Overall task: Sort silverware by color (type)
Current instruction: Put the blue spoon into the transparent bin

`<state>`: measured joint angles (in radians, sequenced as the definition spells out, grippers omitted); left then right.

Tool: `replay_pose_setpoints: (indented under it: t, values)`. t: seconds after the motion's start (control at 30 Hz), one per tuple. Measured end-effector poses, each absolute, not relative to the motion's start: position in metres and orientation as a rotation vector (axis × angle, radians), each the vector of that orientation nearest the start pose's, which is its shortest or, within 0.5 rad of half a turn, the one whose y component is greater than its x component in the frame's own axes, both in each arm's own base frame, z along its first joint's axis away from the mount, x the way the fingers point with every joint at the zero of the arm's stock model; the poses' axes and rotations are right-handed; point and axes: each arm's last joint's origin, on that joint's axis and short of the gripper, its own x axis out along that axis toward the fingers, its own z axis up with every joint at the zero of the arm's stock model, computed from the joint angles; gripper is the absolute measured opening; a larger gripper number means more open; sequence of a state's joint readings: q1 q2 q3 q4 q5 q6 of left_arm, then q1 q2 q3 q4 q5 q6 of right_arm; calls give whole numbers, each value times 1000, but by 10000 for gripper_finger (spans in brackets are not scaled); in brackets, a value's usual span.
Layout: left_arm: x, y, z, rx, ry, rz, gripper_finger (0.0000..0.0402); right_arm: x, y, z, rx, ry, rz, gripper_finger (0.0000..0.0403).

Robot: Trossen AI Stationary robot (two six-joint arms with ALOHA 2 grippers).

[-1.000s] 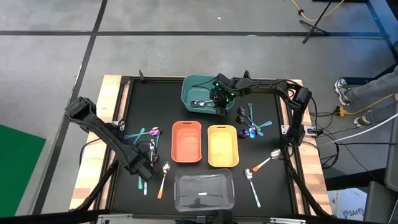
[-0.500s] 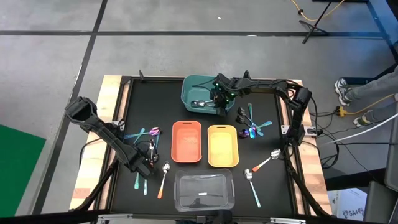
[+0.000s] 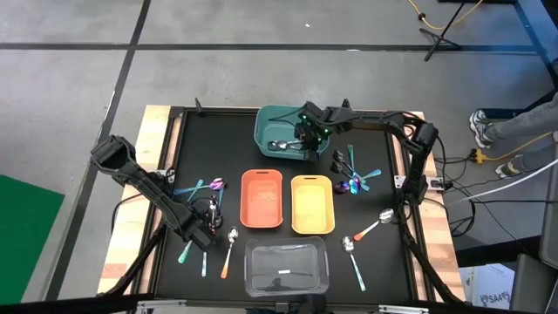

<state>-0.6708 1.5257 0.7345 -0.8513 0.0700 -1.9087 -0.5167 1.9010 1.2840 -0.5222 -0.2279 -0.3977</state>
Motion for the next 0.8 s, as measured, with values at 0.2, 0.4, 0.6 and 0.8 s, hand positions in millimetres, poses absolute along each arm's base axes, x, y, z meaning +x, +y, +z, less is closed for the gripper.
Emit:
replay_pose_setpoints:
  t: [0.2, 0.4, 0.6, 0.8]
  values:
    - [168, -136, 139, -932, 1437, 1017, 11, 338, -184, 187, 61, 1091, -39, 90]
    - [168, -136, 139, -931, 1436, 1017, 12, 342, -187, 205, 63, 1094, -38, 90]
    - [167, -134, 143, -938, 1414, 991, 12, 345, -188, 224, 65, 1098, -37, 90]
    - [165, -131, 154, -963, 1348, 946, 12, 345, -188, 241, 73, 1118, -30, 90]
